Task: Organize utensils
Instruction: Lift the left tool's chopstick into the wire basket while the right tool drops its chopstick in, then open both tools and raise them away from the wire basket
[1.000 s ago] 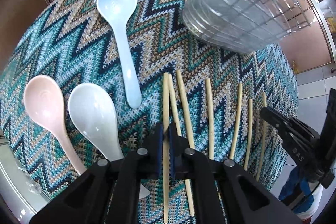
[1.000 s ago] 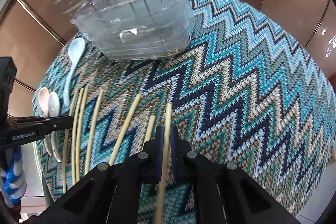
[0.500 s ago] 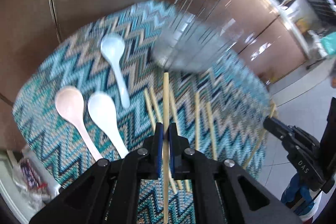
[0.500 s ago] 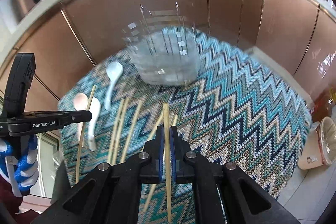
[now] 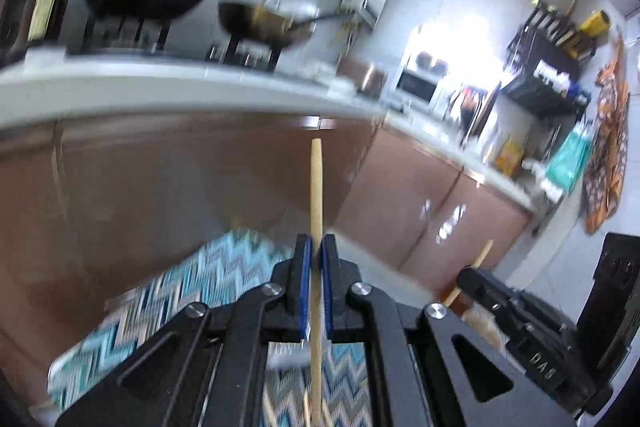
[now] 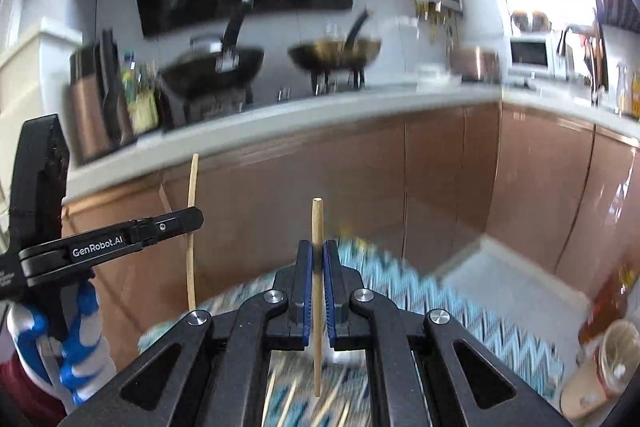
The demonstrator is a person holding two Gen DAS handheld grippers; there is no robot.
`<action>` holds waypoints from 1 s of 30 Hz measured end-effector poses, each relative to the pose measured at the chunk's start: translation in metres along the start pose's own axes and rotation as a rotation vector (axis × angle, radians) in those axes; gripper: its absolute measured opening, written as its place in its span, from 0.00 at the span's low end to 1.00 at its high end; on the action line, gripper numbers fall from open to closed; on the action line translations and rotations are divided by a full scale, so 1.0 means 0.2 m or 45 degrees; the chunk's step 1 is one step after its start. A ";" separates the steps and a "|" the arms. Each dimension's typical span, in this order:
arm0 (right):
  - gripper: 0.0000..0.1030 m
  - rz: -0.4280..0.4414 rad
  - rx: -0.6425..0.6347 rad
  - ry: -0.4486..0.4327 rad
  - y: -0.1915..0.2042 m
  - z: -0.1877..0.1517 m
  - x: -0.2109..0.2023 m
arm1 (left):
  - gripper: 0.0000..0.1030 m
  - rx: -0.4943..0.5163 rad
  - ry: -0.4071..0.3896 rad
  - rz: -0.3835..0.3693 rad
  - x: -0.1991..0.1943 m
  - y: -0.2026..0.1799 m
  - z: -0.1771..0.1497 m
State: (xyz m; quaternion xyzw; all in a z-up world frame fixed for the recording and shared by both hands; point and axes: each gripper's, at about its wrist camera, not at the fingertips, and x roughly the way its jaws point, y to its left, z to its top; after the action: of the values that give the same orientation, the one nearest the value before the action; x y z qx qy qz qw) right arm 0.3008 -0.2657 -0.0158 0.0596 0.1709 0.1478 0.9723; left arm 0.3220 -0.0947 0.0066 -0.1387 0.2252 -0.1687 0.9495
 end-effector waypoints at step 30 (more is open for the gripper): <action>0.45 -0.093 0.054 -0.097 -0.19 -0.27 0.30 | 0.29 0.175 -0.244 0.210 0.28 0.06 -0.24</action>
State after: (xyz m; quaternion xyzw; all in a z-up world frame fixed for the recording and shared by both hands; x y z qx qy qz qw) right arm 0.3459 -0.2803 -0.0917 0.0794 0.1390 0.1061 0.9814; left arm 0.3486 -0.1147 -0.0607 -0.0698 0.1320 -0.0909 0.9846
